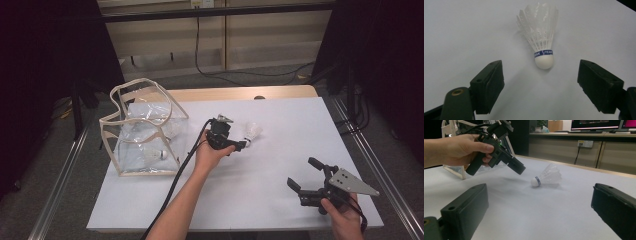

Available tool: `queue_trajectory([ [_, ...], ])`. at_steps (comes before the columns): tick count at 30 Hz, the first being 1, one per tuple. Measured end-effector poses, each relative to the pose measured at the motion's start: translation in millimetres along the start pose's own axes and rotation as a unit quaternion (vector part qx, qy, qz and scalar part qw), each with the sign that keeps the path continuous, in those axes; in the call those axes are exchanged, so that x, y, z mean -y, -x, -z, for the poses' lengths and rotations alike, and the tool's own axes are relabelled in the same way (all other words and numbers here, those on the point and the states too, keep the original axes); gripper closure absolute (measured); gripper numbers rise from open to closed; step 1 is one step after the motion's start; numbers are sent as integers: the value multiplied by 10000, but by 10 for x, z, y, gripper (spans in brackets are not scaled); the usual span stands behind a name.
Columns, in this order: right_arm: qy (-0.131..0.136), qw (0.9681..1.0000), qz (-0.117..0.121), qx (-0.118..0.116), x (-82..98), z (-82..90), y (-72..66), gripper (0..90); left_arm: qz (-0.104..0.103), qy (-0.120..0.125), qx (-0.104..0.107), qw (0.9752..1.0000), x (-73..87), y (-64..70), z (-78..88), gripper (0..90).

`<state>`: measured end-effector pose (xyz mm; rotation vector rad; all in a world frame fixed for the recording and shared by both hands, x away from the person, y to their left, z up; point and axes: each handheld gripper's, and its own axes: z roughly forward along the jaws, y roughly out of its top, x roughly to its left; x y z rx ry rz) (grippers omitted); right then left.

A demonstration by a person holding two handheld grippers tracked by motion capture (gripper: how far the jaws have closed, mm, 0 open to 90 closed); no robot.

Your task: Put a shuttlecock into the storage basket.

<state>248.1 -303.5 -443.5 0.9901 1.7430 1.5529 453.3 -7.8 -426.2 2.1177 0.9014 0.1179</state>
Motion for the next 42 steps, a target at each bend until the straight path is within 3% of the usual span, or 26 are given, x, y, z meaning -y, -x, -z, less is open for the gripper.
queue_trajectory([
  [7,8,10000,-12,-9,1,1,2,10,32,24,-52,10000,-2,-13,-63,236],
  [16,6,10000,-6,4,-2,4,-3,10,-18,-55,35,10000,13,22,-156,283],
  [23,10,10000,-6,13,0,10,8,10,-60,4,-4,10000,18,36,-216,353],
  [33,22,10000,-19,5,-3,12,5,10,-30,94,161,9998,26,48,-344,474],
  [37,26,10000,-26,3,-3,14,8,10,-13,78,65,9999,27,70,-403,534],
  [42,34,10000,-27,-2,-3,18,10,10,-201,56,22,9998,52,93,-466,585],
])
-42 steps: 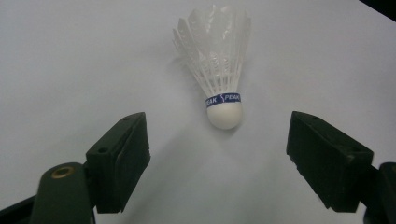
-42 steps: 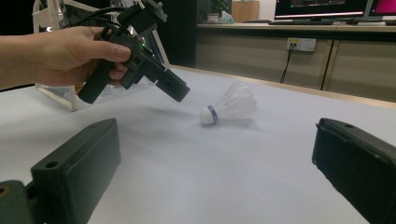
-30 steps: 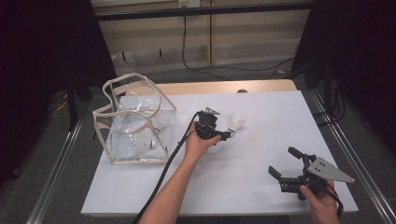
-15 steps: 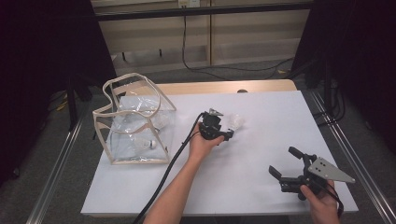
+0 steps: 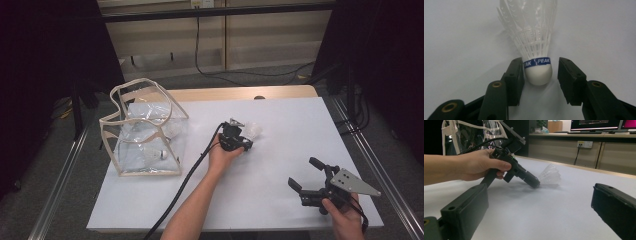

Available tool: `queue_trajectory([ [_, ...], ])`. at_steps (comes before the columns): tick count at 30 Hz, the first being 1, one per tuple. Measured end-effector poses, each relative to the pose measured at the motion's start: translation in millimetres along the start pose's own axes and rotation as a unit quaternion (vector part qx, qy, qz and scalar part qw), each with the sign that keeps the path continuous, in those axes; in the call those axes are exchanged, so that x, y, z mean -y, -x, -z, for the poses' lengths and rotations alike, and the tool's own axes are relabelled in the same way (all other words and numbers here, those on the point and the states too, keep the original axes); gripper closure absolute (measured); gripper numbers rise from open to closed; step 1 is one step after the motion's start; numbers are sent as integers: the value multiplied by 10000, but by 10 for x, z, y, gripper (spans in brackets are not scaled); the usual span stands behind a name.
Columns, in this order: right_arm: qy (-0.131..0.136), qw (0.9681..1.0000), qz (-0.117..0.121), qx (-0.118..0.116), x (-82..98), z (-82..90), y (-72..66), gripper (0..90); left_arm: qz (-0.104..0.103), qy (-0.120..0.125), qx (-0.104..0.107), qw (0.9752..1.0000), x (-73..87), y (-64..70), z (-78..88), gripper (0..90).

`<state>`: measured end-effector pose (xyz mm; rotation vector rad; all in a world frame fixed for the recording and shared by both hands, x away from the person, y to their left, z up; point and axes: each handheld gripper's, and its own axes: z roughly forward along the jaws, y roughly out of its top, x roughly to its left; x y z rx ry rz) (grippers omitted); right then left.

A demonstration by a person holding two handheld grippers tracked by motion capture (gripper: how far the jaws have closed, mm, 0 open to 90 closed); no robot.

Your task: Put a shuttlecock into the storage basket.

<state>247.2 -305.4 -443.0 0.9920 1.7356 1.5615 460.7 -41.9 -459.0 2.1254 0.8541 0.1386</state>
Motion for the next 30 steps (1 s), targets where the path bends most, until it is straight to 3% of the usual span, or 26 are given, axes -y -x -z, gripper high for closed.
queue_trajectory([
  [2,-5,10000,-7,-3,1,1,0,10,114,-14,-3,9999,-5,-15,11,644],
  [8,-11,10000,10,-8,1,0,-1,10,261,-81,156,9995,-15,-65,104,654],
  [30,-20,10000,50,19,-3,4,-12,10,-20,-319,809,9962,-141,-45,623,655],
])
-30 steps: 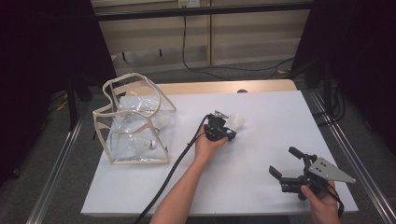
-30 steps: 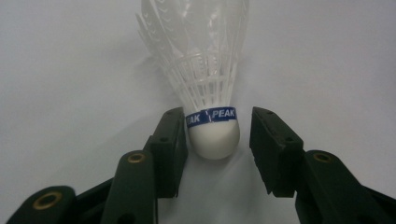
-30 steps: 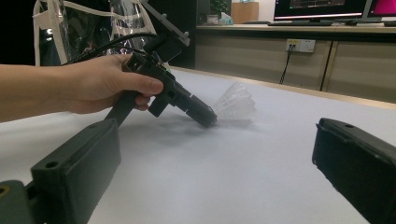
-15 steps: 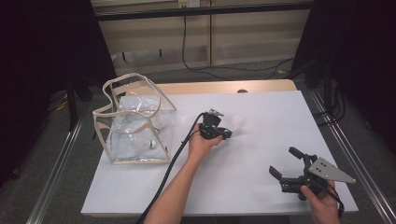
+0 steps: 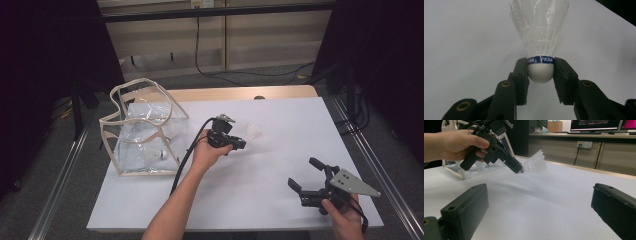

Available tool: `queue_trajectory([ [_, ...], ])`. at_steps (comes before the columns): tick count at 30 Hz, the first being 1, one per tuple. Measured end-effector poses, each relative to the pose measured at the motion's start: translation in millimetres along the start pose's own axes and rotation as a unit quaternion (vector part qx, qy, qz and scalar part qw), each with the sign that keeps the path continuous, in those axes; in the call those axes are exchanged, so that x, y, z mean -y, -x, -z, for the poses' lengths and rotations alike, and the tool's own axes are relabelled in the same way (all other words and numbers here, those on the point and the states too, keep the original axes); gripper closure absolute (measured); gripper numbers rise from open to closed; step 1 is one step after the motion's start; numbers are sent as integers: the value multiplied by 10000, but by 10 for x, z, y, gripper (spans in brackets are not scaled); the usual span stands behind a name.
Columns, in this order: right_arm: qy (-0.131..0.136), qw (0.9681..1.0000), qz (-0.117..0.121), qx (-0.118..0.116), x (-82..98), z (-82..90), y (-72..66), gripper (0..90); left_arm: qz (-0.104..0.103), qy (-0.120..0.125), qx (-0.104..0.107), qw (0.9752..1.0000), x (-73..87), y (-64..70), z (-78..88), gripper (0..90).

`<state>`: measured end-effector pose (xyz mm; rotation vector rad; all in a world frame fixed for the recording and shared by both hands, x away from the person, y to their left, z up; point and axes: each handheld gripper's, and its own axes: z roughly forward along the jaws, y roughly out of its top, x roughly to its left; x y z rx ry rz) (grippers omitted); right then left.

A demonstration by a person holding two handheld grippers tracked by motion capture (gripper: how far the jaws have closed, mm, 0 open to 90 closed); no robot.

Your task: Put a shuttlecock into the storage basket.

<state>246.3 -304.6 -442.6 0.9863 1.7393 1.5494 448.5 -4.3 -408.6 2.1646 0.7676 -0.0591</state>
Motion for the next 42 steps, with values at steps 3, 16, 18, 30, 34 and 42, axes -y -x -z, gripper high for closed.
queue_trajectory([
  [3,2,10000,-5,-5,-1,-1,-4,10,-33,-58,60,10000,-12,10,55,655],
  [16,-2,10000,4,-10,-2,-1,-6,9,39,-40,278,9996,-51,35,285,655],
  [18,-2,10000,3,-9,-2,-1,-6,10,24,-49,298,9995,-50,18,316,655],
  [30,6,10000,9,-15,-2,-4,-7,9,-33,-140,373,9992,-97,59,485,655],
  [34,3,10000,11,-6,-3,-2,-6,10,-70,-192,383,9991,-112,79,535,655],
  [42,4,10000,16,-16,-2,-6,-7,10,-202,-249,372,9988,-153,106,642,655],
])
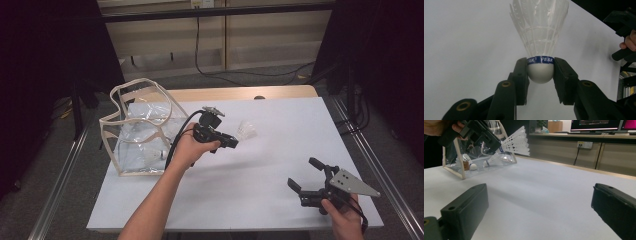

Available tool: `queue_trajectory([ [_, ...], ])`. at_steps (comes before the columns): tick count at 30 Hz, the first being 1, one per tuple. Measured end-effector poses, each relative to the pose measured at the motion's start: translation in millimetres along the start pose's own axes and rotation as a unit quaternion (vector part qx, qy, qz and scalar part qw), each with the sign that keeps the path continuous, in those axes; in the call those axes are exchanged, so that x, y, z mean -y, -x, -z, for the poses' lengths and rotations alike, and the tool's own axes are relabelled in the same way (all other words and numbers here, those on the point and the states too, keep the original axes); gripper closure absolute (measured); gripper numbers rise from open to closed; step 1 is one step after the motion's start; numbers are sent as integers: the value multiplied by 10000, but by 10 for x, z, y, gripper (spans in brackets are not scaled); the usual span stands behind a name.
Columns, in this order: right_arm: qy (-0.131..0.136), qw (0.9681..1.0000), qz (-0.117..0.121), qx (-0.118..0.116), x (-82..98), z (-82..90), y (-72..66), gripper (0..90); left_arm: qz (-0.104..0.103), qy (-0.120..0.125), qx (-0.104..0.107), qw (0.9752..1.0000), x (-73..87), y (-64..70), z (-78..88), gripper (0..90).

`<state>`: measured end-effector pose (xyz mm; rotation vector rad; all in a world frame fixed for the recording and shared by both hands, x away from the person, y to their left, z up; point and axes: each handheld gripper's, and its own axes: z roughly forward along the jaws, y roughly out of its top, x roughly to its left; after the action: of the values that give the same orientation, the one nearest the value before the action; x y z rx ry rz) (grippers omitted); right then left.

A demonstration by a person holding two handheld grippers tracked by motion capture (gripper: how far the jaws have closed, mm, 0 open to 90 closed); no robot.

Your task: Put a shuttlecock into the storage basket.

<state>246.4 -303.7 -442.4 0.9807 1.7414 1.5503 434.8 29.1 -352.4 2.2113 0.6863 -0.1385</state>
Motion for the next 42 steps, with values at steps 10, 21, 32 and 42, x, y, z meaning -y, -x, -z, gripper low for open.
queue_trajectory([
  [10,-5,10000,-11,-3,1,-3,-6,9,0,-57,-6,10000,-12,-10,95,655],
  [21,-11,10000,-6,2,1,-3,-9,10,63,-44,-86,9999,-70,24,222,655],
  [32,-10,10000,25,3,0,-1,-5,9,75,-59,-100,9999,-109,28,325,655],
  [42,-6,10000,31,10,1,-3,-3,9,78,-8,-107,9999,-150,29,435,655],
])
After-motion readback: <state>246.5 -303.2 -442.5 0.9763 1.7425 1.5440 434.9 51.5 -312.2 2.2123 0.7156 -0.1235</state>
